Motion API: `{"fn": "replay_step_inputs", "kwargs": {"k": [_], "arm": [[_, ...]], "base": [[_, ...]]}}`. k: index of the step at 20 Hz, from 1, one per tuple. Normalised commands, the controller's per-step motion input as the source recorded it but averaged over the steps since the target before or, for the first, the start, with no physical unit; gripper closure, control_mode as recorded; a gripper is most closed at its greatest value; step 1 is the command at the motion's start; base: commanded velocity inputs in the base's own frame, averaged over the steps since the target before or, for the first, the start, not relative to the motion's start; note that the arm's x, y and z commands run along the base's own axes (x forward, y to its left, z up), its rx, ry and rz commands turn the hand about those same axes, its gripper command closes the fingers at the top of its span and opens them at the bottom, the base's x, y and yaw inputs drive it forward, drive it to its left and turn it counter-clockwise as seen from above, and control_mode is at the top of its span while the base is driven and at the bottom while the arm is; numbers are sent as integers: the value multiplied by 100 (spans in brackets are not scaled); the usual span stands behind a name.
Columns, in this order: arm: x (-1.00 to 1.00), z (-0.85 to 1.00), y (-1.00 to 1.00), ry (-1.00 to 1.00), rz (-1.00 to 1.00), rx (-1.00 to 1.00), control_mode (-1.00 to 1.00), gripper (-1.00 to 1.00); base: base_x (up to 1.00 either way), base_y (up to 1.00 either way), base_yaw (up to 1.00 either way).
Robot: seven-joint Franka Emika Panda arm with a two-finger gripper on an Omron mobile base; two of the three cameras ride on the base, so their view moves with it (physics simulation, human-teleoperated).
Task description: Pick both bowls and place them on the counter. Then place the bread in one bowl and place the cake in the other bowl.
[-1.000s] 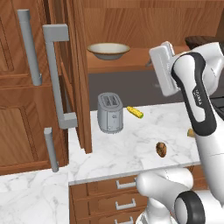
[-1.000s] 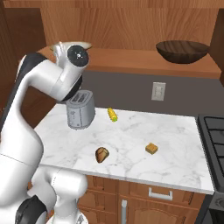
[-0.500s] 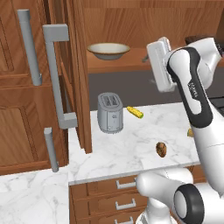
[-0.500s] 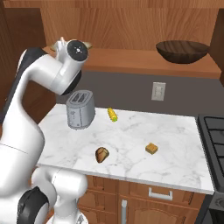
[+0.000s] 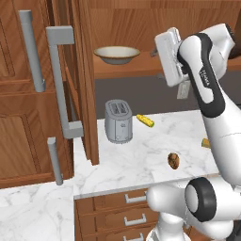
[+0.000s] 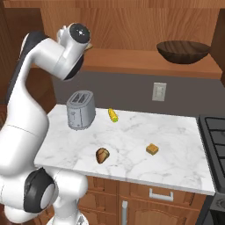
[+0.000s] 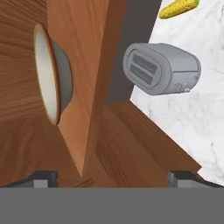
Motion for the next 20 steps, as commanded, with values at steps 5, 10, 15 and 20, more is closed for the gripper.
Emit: {"fn": "replay_step_inputs", "kwargs": {"k": [5,10,15,20], "arm": [[34,9,6,1,0,5,-100,-100],[42,-9,11,0,-1,13,-100,-100],[47,0,-2,0,0,16,-100,-100],[31,0,8,0,0,1,-100,-100]], "base": [[0,0,0],[0,0,0],[0,0,0],[0,0,0]]}}
